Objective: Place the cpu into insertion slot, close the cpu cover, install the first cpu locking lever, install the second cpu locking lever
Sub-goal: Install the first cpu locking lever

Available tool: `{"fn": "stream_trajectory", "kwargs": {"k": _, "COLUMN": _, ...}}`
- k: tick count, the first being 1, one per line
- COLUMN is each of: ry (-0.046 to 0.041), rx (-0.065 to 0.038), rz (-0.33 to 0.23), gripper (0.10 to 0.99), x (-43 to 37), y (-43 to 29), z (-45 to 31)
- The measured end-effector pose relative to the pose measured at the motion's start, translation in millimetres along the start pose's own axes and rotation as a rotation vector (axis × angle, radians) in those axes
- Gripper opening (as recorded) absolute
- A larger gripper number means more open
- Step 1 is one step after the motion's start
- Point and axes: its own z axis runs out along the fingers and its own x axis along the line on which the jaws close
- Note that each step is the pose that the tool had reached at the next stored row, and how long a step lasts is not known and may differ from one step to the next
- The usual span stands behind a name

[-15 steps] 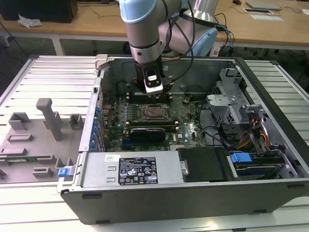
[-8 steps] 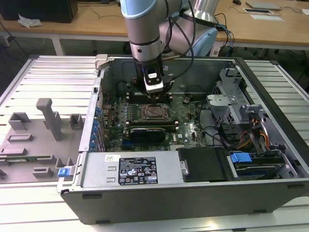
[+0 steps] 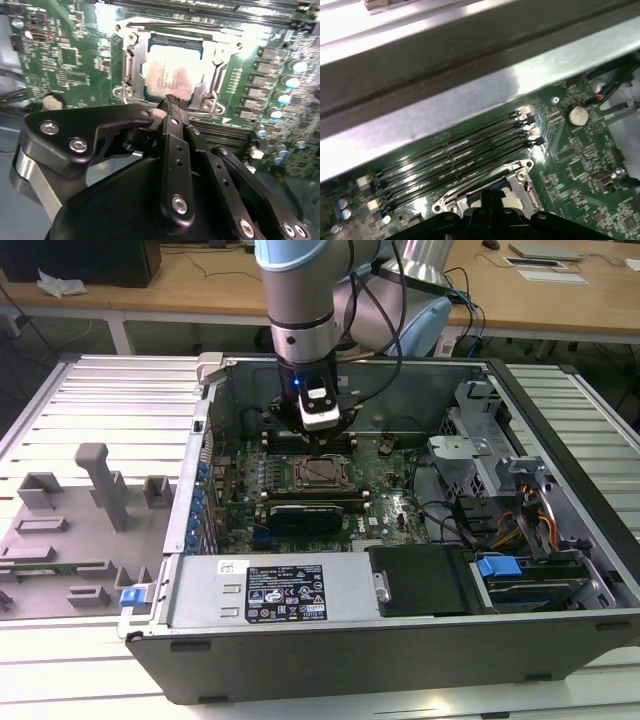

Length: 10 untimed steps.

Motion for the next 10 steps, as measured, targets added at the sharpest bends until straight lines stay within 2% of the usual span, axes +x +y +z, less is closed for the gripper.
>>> {"fn": "stream_trajectory", "kwargs": {"k": 1, "ry": 0.0054, "rx": 0.003, "rz": -0.007, "gripper": 0.106, "x": 0.0, "y": 0.0, "z": 0.0}}
{"fn": "stream_trajectory", "kwargs": {"k": 5, "ry": 0.0058, "rx": 0.002, "rz": -0.010, "gripper": 0.106, "x": -0.3, "y": 0.1, "z": 0.0}}
{"fn": "stream_trajectory", "kwargs": {"k": 6, "ry": 0.0108, "rx": -0.004, "rz": -0.064, "gripper": 0.106, "x": -0.8, "y": 0.4, "z": 0.2}}
{"fn": "stream_trajectory", "kwargs": {"k": 7, "ry": 0.0208, "rx": -0.001, "rz": -0.135, "gripper": 0.106, "x": -0.8, "y": 0.3, "z": 0.3}}
{"fn": "stream_trajectory", "kwargs": {"k": 9, "ry": 0.0413, "rx": 0.005, "rz": -0.156, "gripper": 0.106, "x": -4.6, "y": 1.9, "z": 1.0}}
{"fn": "stream_trajectory", "kwargs": {"k": 10, "ry": 0.0484, "rx": 0.008, "rz": -0.158, "gripper": 0.106, "x": -6.6, "y": 2.7, "z": 1.3}}
